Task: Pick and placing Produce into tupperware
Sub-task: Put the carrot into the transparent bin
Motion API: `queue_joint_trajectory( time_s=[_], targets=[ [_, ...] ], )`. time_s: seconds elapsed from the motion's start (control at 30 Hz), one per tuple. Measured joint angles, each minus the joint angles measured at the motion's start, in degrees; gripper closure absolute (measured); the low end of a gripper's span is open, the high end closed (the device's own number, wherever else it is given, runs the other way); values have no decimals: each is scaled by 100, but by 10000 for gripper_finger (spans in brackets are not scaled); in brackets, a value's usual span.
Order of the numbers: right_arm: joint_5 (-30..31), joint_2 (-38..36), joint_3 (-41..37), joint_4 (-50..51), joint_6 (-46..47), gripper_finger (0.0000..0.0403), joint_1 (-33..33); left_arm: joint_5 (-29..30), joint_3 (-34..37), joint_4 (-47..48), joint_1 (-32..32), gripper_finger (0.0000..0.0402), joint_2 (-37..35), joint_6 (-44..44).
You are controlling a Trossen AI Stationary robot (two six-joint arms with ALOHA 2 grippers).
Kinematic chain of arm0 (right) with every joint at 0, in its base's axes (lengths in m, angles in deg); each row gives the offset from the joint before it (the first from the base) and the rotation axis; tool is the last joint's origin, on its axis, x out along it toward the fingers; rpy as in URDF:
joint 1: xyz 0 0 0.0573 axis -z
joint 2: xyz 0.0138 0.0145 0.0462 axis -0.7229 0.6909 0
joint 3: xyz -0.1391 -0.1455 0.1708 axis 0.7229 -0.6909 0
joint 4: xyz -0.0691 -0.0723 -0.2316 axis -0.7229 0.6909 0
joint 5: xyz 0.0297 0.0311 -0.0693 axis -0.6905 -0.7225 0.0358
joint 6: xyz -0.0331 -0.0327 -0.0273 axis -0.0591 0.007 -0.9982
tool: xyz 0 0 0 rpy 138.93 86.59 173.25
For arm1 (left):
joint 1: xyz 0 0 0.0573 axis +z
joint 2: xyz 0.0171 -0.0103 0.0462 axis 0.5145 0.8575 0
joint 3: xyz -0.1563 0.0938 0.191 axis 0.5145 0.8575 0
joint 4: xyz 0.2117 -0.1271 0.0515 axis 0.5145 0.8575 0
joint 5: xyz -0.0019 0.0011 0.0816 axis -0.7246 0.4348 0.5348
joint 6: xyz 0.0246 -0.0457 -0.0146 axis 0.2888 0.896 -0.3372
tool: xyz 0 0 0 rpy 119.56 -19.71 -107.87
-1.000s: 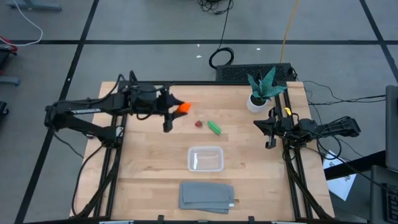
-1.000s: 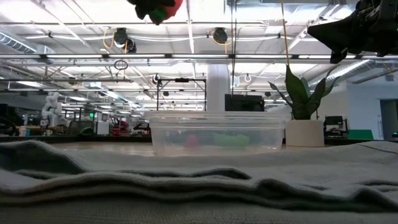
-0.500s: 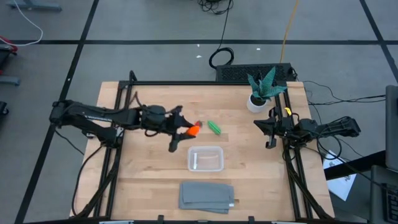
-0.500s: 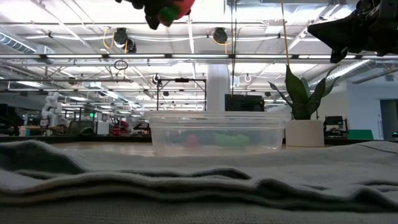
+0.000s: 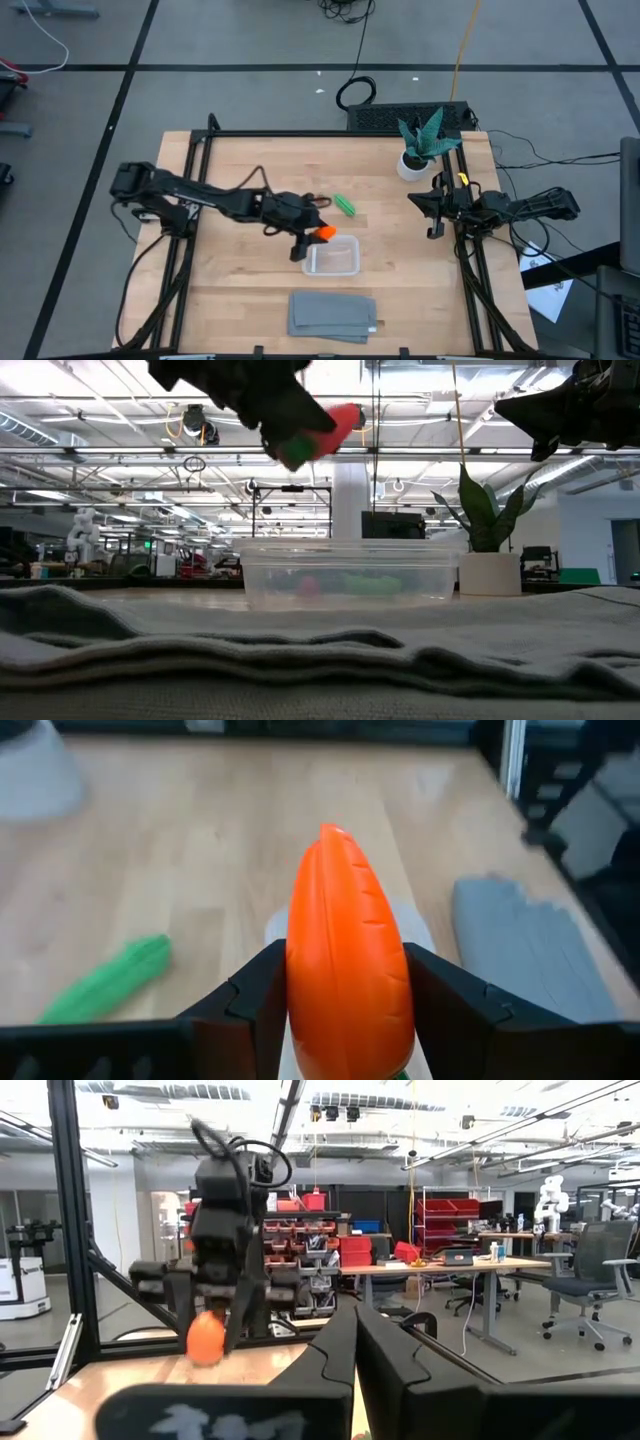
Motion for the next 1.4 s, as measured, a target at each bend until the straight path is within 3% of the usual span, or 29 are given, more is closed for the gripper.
queue_joint_trajectory(
  time_s=[0.27, 0.53, 1.4],
  targets=[
    [0, 7, -2, 0, -13, 403, -1, -19, -995, 1457, -75, 229, 831, -297],
    [0, 9, 0, 2, -7, 403, -1, -373, -1759, 2160, -272, 229, 1518, -612],
    [1, 15, 0, -19, 10, 403, 0, -156, -1882, 1996, -372, 229, 2207, -631]
  ],
)
